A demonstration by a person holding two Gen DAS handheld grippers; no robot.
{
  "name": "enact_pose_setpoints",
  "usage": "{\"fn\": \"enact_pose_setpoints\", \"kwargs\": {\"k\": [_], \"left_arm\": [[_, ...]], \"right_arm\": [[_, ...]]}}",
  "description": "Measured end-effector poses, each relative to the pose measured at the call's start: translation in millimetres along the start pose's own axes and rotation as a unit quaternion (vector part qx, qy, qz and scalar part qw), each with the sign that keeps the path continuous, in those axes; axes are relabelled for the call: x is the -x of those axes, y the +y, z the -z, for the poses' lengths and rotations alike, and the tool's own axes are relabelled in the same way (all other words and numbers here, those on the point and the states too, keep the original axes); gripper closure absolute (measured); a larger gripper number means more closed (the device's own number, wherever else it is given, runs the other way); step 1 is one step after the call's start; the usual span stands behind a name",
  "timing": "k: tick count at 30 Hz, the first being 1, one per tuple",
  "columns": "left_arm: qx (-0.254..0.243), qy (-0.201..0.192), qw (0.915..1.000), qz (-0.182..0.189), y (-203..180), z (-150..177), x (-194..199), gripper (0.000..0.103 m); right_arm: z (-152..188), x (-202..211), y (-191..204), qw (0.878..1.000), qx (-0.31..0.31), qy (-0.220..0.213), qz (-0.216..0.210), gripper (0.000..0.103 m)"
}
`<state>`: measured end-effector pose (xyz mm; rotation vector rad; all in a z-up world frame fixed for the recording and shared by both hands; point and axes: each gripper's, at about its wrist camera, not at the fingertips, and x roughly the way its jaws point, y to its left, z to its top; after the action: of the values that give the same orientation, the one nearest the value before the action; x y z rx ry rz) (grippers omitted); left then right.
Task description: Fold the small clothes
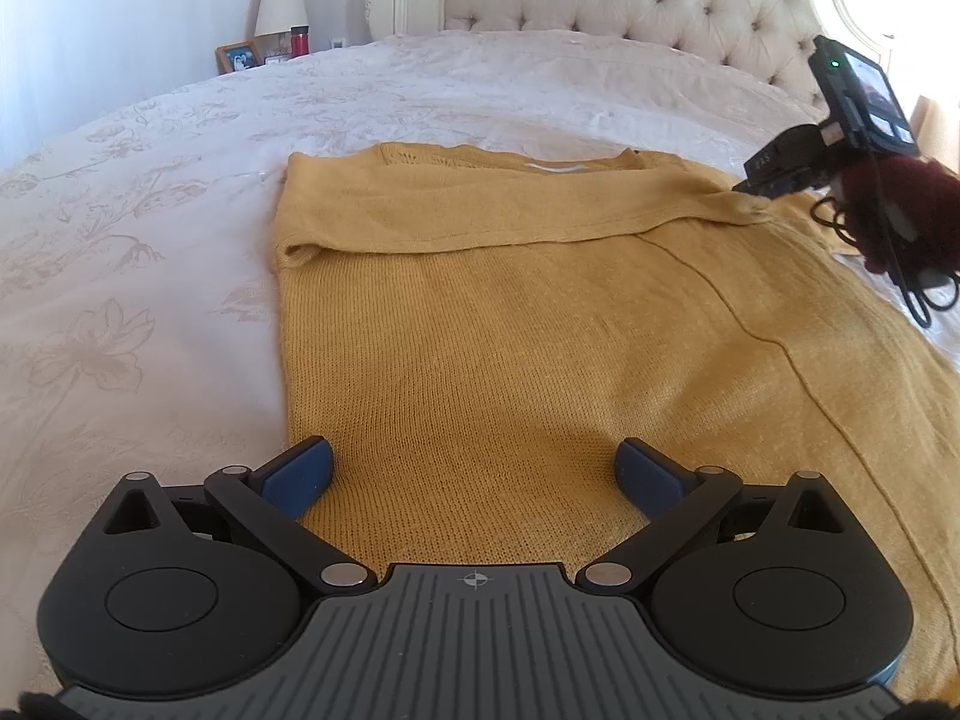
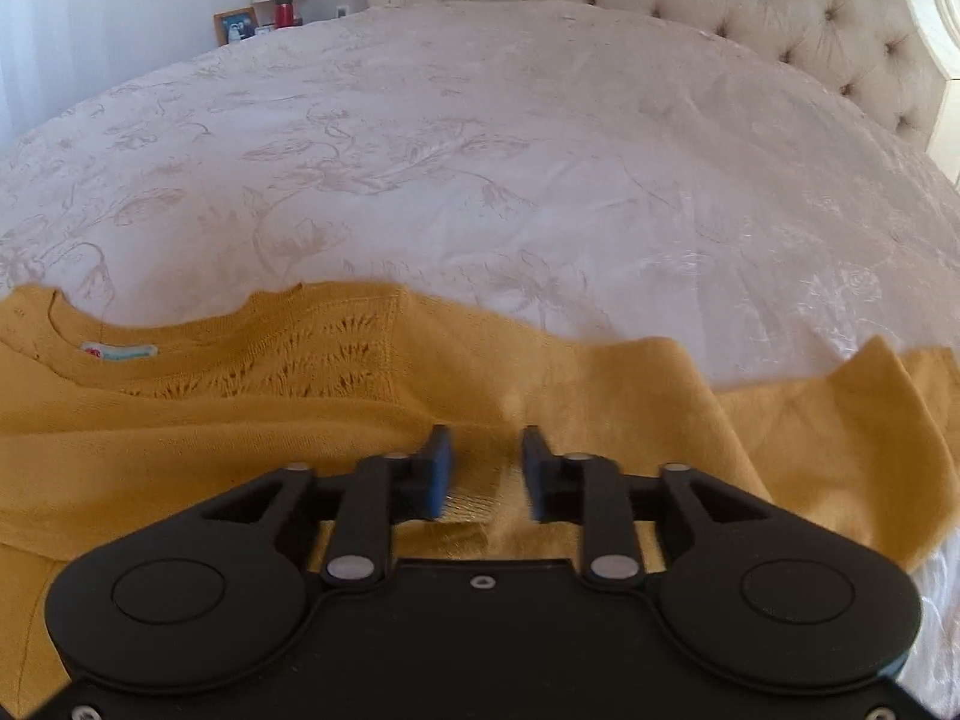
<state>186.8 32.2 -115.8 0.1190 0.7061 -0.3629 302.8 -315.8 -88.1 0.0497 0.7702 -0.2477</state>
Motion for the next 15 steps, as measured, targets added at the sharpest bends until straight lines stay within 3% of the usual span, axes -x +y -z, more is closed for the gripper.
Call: {"fn": "enact_pose_setpoints", "kwargs": {"k": [4, 7, 12, 15], "left_arm": [[0.0, -0.001, 1.0, 0.0, 0, 0, 0, 0.001], [-0.001, -0.002, 1.0, -0.001, 0, 0, 0, 0.001], [-0.001, -0.002, 1.0, -0.001, 0, 1, 0, 0.001], [-0.001, -0.002, 1.0, -0.001, 0, 1, 0, 0.001]], "right_arm": [[11, 30, -11, 0.997, -0.057, -0.044, -0.032, 0.053], [22, 40, -13, 0.994, -0.08, -0.03, -0.064, 0.053], [34, 33, -10, 0.994, -0.086, -0.003, -0.07, 0.053], [35, 27, -14, 0.987, -0.133, 0.002, -0.087, 0.046]]}}
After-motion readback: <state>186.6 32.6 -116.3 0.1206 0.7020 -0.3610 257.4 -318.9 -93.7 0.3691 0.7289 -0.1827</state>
